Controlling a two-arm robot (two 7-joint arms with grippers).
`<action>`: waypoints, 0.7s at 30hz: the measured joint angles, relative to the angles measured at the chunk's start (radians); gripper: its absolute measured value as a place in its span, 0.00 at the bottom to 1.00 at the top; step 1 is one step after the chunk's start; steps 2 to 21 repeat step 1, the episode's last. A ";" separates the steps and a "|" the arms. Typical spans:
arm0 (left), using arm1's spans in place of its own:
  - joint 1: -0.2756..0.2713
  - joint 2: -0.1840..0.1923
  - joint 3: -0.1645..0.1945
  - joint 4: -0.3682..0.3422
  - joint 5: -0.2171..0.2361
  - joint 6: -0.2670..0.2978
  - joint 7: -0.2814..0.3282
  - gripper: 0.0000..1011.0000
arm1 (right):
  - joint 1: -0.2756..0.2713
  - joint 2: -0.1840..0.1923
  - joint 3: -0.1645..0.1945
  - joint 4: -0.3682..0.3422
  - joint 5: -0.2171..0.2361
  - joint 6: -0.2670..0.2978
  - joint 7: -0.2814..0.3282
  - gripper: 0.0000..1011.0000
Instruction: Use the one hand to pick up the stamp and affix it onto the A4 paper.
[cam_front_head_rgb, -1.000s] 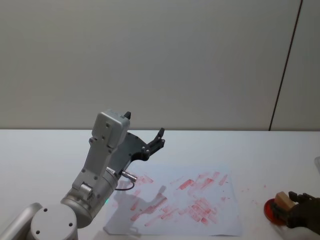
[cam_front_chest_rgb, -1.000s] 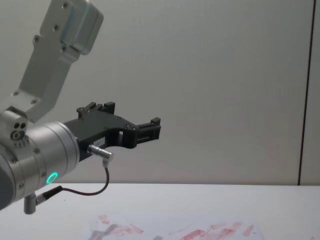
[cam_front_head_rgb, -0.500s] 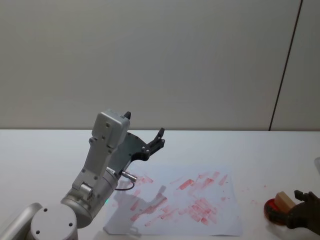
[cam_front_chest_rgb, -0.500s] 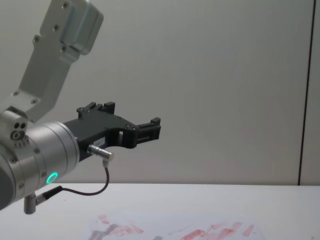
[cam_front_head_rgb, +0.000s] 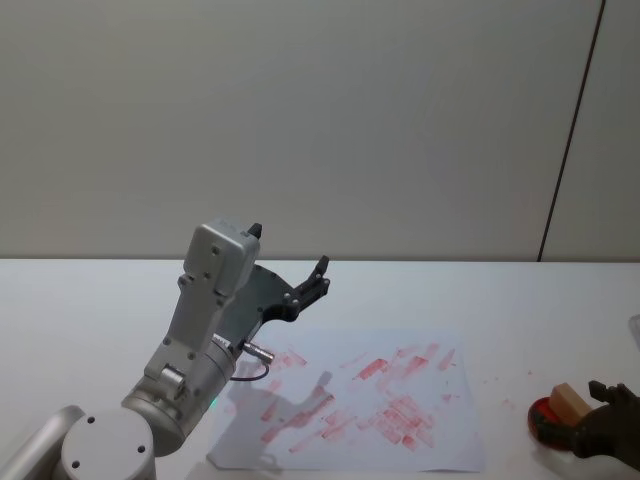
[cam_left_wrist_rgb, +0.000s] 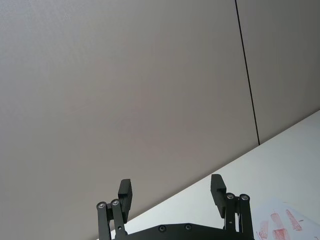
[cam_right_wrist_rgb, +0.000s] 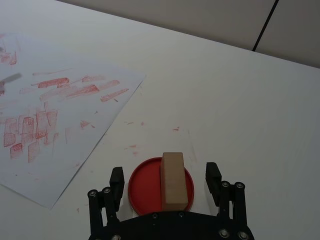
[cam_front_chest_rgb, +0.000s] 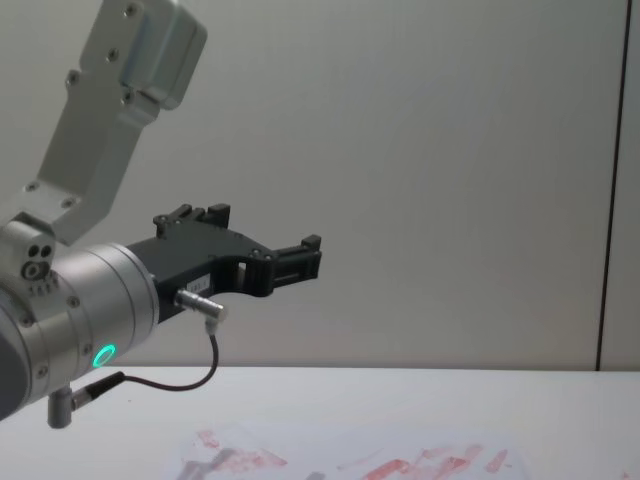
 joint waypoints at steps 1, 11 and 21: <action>0.000 0.000 0.000 0.000 0.000 0.000 0.000 0.99 | 0.000 0.000 0.000 0.000 0.000 0.000 0.000 0.99; 0.000 0.000 0.000 0.000 0.000 0.000 0.000 0.99 | 0.000 0.000 0.000 0.000 0.000 0.000 0.000 0.99; 0.000 0.000 0.000 0.000 0.000 0.000 0.000 0.99 | 0.000 0.000 0.000 0.000 0.000 0.000 0.000 0.99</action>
